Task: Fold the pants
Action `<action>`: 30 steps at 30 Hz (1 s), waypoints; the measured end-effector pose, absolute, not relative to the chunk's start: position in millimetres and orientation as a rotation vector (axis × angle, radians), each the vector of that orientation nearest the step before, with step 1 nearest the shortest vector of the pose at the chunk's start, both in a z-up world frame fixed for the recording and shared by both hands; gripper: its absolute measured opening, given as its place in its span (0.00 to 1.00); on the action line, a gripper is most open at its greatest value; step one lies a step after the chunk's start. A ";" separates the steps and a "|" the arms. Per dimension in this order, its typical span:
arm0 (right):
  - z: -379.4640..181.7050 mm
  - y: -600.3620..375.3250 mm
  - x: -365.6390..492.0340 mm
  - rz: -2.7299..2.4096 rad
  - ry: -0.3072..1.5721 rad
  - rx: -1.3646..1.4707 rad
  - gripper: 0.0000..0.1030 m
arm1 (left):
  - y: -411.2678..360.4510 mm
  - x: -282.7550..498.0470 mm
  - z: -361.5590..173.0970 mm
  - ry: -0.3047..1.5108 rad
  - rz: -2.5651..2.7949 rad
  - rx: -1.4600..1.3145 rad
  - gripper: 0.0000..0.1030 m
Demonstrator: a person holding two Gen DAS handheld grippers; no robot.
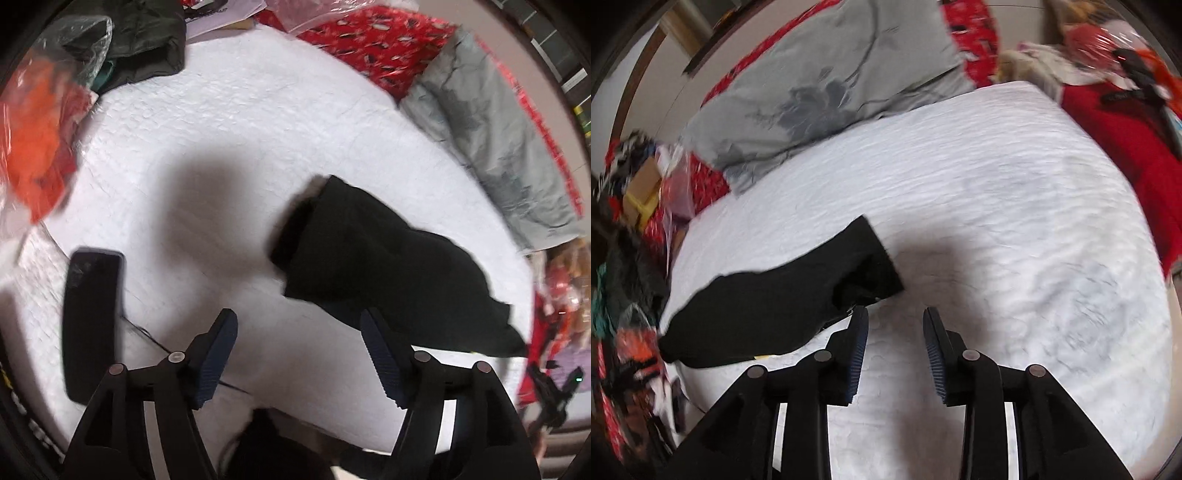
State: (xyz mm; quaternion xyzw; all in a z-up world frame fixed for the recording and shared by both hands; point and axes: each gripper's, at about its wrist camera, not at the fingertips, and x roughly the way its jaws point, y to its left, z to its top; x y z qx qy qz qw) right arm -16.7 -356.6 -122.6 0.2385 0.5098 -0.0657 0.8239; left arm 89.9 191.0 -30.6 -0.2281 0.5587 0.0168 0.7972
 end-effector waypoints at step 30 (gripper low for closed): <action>-150.8 -332.6 90.2 -0.103 1.025 0.958 0.05 | 191.3 217.1 -37.7 1.229 0.037 -0.794 0.10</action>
